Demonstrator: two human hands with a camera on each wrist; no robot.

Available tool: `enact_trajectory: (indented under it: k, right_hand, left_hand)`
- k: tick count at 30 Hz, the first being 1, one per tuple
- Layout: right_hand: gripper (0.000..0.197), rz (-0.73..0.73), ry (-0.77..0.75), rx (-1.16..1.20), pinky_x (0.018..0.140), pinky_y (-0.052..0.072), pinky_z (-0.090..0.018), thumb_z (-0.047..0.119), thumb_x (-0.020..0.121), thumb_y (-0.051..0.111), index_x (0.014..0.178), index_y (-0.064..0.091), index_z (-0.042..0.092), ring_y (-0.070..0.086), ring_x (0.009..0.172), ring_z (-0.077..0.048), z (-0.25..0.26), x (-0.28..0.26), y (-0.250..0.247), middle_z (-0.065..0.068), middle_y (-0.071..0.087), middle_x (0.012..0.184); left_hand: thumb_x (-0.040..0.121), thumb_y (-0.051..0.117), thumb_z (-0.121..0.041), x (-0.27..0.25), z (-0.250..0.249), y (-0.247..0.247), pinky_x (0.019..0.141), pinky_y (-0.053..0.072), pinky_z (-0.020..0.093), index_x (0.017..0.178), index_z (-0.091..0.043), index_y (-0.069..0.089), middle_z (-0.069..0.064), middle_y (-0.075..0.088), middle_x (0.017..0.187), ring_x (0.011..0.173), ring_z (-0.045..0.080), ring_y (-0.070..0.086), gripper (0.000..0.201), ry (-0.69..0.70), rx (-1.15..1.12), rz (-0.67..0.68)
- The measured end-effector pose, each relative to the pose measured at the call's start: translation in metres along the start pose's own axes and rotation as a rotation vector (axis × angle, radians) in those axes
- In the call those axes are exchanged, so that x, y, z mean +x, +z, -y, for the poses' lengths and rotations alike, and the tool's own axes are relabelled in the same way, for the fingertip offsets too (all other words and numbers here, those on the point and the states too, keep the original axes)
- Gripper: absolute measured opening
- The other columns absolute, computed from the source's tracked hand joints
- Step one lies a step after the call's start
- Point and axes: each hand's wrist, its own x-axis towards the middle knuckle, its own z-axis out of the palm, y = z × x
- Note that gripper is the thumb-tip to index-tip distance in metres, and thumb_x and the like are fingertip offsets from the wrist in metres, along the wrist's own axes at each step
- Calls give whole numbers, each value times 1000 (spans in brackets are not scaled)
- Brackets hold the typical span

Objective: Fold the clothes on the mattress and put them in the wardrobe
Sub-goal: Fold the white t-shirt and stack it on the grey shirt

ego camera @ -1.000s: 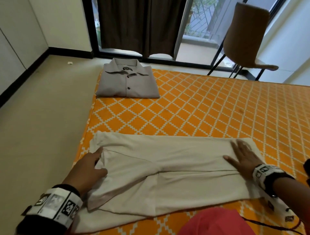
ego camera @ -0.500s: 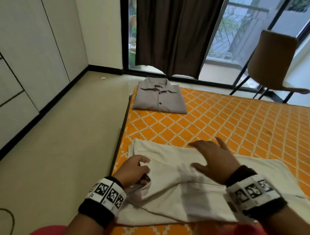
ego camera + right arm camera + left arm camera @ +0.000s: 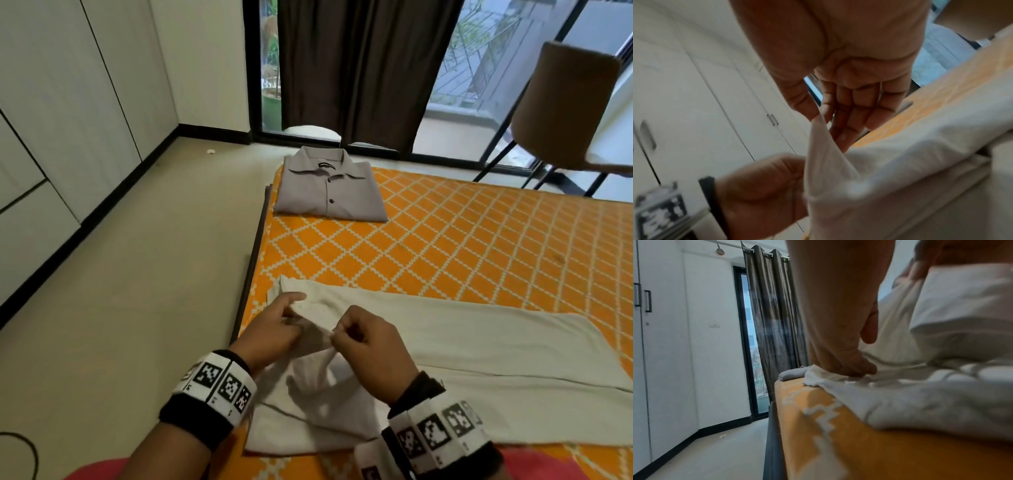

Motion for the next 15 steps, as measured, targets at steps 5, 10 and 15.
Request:
enact_trajectory:
  k: [5, 10, 15]
  right_hand:
    - [4, -4, 6, 305, 60, 39, -33, 17, 72, 50, 74, 54, 17, 46, 57, -13, -8, 9, -12, 5, 51, 61]
    - [39, -47, 38, 165, 52, 33, -28, -2, 78, 37, 56, 60, 20, 40, 46, -12, -13, 17, -33, 8, 47, 46]
    - [35, -146, -34, -336, 56, 43, -36, 32, 73, 38, 56, 60, 10, 52, 59, -20, -13, 15, -41, -3, 55, 66]
  left_hand:
    - [89, 54, 6, 18, 3, -5, 83, 54, 39, 124, -26, 52, -5, 60, 109, 92, 16, 62, 48, 22, -9, -93]
    - [90, 53, 5, 34, 17, -8, 72, 59, 38, 127, -21, 54, 10, 51, 128, 98, 30, 64, 45, 77, 46, -147]
    - [91, 51, 4, 39, 22, -6, 62, 55, 22, 121, -24, 56, 17, 55, 117, 85, 26, 67, 42, 117, 121, -198]
